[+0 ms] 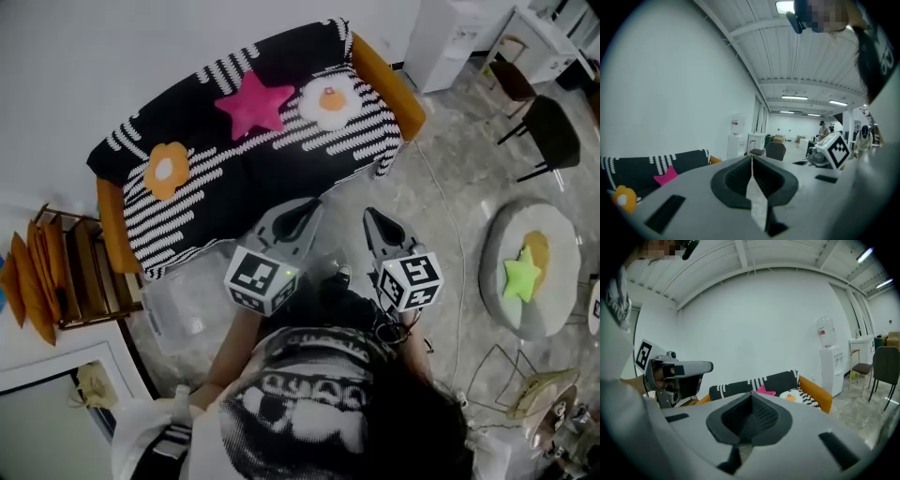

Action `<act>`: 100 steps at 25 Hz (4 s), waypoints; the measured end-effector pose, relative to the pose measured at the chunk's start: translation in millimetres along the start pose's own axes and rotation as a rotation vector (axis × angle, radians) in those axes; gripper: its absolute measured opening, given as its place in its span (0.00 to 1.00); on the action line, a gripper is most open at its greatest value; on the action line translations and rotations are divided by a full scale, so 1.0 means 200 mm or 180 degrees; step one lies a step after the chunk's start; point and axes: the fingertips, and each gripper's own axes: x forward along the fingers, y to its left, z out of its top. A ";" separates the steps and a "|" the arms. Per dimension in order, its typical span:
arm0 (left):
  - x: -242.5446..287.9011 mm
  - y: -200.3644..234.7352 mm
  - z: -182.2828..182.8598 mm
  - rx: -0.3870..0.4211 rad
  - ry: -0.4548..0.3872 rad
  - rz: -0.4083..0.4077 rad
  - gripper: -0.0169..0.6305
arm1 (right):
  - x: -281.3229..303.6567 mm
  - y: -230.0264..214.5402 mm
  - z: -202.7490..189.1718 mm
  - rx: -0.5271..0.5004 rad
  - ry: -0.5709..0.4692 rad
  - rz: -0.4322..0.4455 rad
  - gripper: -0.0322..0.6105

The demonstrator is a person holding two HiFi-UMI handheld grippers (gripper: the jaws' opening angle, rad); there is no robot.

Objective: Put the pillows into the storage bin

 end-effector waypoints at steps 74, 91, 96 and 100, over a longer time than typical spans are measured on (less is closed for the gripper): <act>2.38 2.37 -0.62 -0.0659 0.0759 0.0982 0.05 | 3.25 -2.37 -0.84 0.0713 0.2636 0.0336 0.19; 2.45 2.51 -1.12 -0.0934 0.1169 0.1347 0.05 | 3.67 -2.66 -1.41 -0.0089 0.3328 0.0252 0.40; 2.29 2.54 -1.13 -0.1022 0.1098 0.1631 0.05 | 3.62 -2.55 -1.35 0.0243 0.3388 0.0435 0.28; 2.11 2.54 -1.06 -0.1063 0.0995 0.1869 0.05 | 3.45 -2.34 -1.22 0.0765 0.3389 0.0652 0.24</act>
